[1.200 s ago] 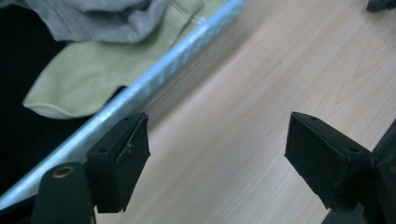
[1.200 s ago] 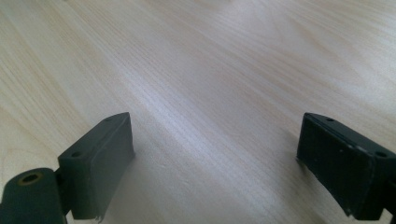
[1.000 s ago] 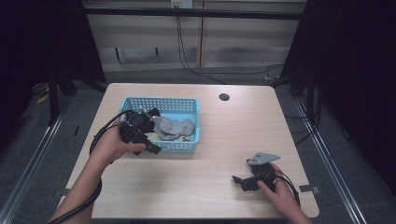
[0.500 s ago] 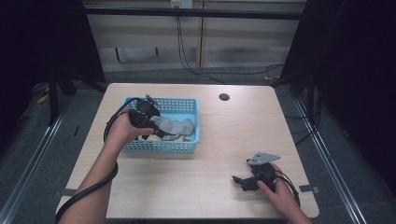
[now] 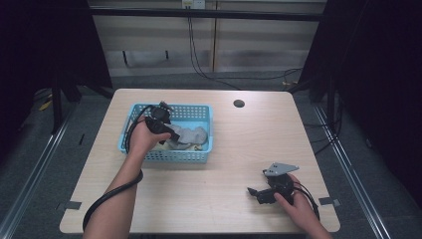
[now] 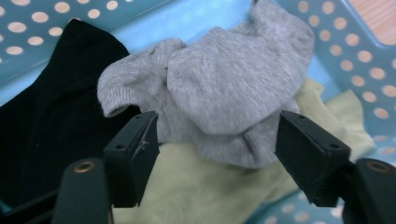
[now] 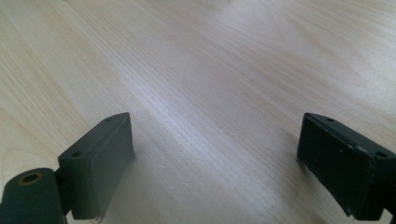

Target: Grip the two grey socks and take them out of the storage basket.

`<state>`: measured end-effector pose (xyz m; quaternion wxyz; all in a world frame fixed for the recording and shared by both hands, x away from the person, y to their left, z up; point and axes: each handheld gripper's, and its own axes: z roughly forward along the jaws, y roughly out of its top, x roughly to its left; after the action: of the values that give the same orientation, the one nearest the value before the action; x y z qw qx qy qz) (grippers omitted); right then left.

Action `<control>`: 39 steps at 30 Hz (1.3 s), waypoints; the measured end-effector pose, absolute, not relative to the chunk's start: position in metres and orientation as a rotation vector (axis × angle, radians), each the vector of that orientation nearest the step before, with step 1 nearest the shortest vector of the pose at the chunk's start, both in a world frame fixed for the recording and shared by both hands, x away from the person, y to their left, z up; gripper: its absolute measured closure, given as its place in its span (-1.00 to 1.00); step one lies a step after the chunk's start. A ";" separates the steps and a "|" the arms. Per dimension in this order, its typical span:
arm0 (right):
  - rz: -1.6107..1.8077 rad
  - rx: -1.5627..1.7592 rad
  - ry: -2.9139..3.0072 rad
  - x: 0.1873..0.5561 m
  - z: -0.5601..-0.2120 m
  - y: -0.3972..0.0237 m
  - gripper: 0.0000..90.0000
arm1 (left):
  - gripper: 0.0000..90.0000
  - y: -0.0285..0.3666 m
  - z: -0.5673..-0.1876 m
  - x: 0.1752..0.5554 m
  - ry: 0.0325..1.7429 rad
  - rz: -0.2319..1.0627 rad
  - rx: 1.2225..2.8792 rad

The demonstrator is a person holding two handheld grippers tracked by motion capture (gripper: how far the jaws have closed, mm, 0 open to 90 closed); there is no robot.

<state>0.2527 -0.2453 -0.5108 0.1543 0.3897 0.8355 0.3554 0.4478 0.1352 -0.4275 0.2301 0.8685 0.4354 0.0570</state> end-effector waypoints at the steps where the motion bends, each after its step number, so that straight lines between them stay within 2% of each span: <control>1: 1.022 1.116 2.395 0.253 -0.511 -0.245 -0.77 | -0.26 0.135 -0.432 0.451 1.216 0.165 2.381; 6: 1.020 1.117 2.395 0.253 -0.511 -0.245 -0.77 | -0.08 0.133 -0.440 0.456 1.231 0.143 2.367; 9: 1.022 1.116 2.395 0.253 -0.511 -0.245 -0.77 | 0.25 0.130 -0.443 0.458 1.231 0.123 2.391; 11: 1.023 1.116 2.395 0.253 -0.511 -0.245 -0.77 | 0.63 0.127 -0.442 0.458 1.252 0.093 2.414; 13: 1.023 1.116 2.395 0.253 -0.511 -0.245 -0.77 | 0.89 0.127 -0.439 0.458 1.246 0.079 2.422; 14: 1.023 1.116 2.395 0.253 -0.511 -0.245 -0.77 | 0.99 0.127 -0.439 0.458 1.246 0.079 2.422; 15: 1.020 1.117 2.395 0.253 -0.511 -0.245 -0.77 | 1.00 0.128 -0.434 0.456 1.262 0.083 2.420; 22: 1.023 1.116 2.395 0.253 -0.511 -0.245 -0.77 | 1.00 0.149 -0.411 0.451 1.280 0.097 2.412; 26: 1.024 1.119 2.396 0.253 -0.511 -0.245 -0.77 | 0.99 0.159 -0.405 0.449 1.292 0.056 2.391; 28: 1.023 1.124 2.395 0.253 -0.511 -0.245 -0.77 | 0.53 0.157 -0.410 0.450 1.298 0.039 2.361; 29: 1.023 1.123 2.396 0.253 -0.511 -0.245 -0.78 | 0.53 0.154 -0.415 0.451 1.300 0.049 2.345; 30: 1.023 1.122 2.396 0.253 -0.511 -0.245 -0.78 | 0.34 0.152 -0.419 0.452 1.301 0.050 2.348; 31: 1.023 1.123 2.395 0.253 -0.511 -0.245 -0.78 | 0.23 0.148 -0.424 0.454 1.296 0.045 2.337; 32: 1.023 1.124 2.395 0.253 -0.511 -0.245 -0.78 | 0.02 0.143 -0.432 0.456 1.321 0.032 2.305; 35: 1.023 1.121 2.396 0.253 -0.511 -0.245 -0.77 | -0.15 0.136 -0.443 0.461 1.346 0.019 2.317; 37: 1.024 1.124 2.395 0.253 -0.511 -0.245 -0.77 | -0.16 0.133 -0.449 0.464 1.358 0.024 2.321; 39: 1.024 1.125 2.396 0.253 -0.511 -0.245 -0.77 | -0.10 0.130 -0.453 0.467 1.371 0.031 2.348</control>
<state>0.2530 -0.2448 -0.5108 0.1512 0.3919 0.8345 0.3566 0.4668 0.1300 -0.4531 0.2094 0.8443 0.4931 0.0111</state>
